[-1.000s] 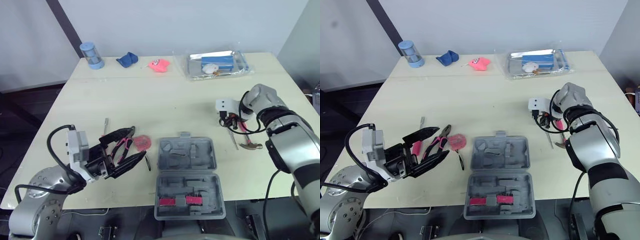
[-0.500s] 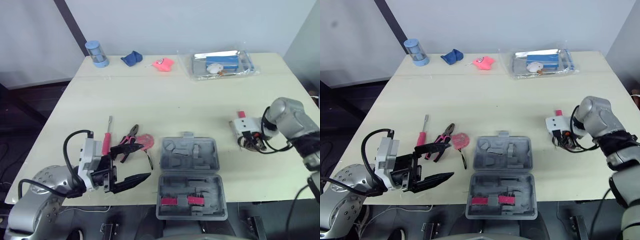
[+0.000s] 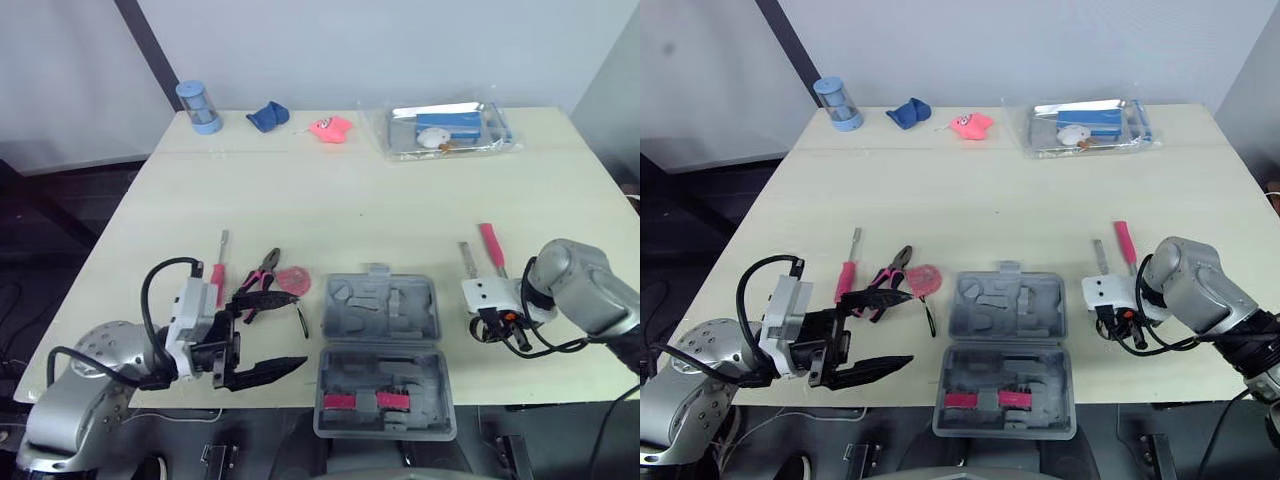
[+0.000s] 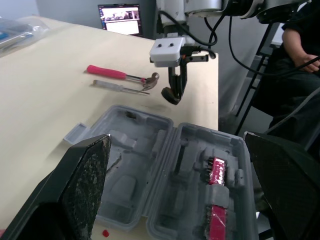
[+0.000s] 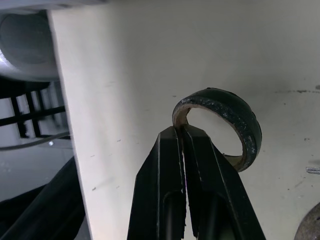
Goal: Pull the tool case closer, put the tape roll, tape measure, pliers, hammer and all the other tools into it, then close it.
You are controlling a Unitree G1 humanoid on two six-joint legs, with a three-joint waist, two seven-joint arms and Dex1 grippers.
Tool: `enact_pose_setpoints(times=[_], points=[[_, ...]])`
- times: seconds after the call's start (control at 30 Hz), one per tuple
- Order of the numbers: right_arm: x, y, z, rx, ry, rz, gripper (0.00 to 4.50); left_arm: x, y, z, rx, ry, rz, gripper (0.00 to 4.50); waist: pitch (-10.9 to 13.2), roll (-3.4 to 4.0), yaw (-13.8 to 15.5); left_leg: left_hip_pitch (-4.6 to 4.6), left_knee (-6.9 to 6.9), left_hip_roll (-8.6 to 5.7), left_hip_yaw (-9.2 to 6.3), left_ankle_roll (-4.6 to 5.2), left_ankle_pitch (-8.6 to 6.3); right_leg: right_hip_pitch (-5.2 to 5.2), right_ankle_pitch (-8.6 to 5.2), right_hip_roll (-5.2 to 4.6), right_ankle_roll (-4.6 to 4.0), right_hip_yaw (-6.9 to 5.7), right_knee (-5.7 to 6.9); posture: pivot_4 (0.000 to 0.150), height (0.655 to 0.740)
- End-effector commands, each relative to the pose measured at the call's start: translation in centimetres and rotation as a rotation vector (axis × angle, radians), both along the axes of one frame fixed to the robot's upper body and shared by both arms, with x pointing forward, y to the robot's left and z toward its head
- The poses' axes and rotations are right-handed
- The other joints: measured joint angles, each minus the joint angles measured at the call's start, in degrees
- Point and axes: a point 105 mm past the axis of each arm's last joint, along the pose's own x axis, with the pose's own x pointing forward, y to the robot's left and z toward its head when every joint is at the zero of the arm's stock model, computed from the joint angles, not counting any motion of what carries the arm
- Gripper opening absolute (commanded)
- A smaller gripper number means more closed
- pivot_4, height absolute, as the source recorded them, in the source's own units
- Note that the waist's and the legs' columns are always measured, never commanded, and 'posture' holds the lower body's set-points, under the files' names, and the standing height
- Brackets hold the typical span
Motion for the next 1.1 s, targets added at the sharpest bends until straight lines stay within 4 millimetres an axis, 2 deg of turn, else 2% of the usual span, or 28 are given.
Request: enact_pose_setpoints(times=[0.03,0.07,0.13,0.17,0.3,0.33,0.43,0.7,0.87,1.1], points=[[0.3,0.2,0.3,0.016,-0.053,-0.022,0.02,0.0,0.2,0.3,0.019,-0.025,-0.016,4.5,0.0,0.0,0.02,0.0,0.0,0.0,0.0,0.0,0.0,0.0,0.0,0.0,0.0,0.0,0.0,0.15,0.74],[0.3,0.2,0.4,0.019,-0.055,-0.022,0.02,0.0,0.3,0.3,0.02,-0.027,-0.018,4.5,0.0,0.0,-0.01,0.0,0.0,0.0,0.01,0.0,0.0,0.0,0.0,0.0,0.0,0.0,0.0,0.15,0.74],[0.2,0.2,0.6,0.024,-0.065,-0.02,0.64,0.1,0.2,0.3,0.018,-0.034,-0.024,4.5,0.0,0.0,0.0,0.01,0.01,0.0,0.0,0.0,0.0,0.0,0.0,0.0,0.0,0.0,0.01,0.15,0.74],[0.2,0.1,0.7,0.025,-0.067,-0.02,0.8,0.2,0.2,0.4,0.016,-0.039,-0.027,4.5,0.0,0.0,0.05,0.01,0.01,0.0,-0.01,0.0,0.0,0.0,0.0,0.0,0.0,-0.01,0.01,0.15,0.74],[0.4,0.1,1.2,0.042,-0.111,-0.042,2.68,0.3,0.1,0.4,0.01,-0.05,-0.032,4.5,0.0,-0.01,0.36,-0.01,0.01,0.0,0.0,0.0,0.0,0.0,0.0,0.0,0.0,-0.01,0.0,0.15,0.74],[-0.1,-0.1,1.6,0.04,-0.107,-0.038,3.18,0.2,0.2,0.3,0.014,-0.051,-0.038,4.5,0.0,-0.01,0.42,-0.01,0.01,0.0,0.01,0.0,0.0,0.0,0.0,0.0,0.0,-0.01,0.0,0.15,0.74],[-0.9,-0.3,2.1,0.033,-0.137,-0.013,3.18,0.0,0.2,0.3,0.018,-0.057,-0.055,4.5,0.01,-0.01,0.84,-0.03,0.0,0.0,-0.02,0.0,0.0,-0.01,0.0,0.0,0.0,-0.03,-0.01,0.15,0.74],[-1.8,-0.3,1.9,0.012,-0.279,0.082,3.18,-0.1,0.1,0.4,0.016,-0.071,-0.087,4.5,0.0,-0.05,0.83,-0.04,0.03,0.0,-0.03,0.0,0.0,0.0,0.0,0.0,0.01,-0.06,-0.01,0.15,0.74],[-2.5,0.0,0.8,0.022,-0.302,0.083,3.18,-0.2,0.0,0.5,0.008,-0.067,-0.12,4.5,0.0,-0.06,0.84,-0.04,0.03,0.0,-0.04,0.0,0.0,0.01,0.0,0.0,0.0,-0.06,-0.01,0.15,0.74],[-2.0,-0.1,-0.1,0.02,-0.333,0.056,3.18,-0.2,0.2,0.5,0.027,-0.07,-0.142,4.5,0.01,-0.06,0.76,-0.02,0.04,0.01,-0.03,0.0,0.0,0.02,0.0,0.01,0.0,-0.06,-0.01,0.15,0.74]])
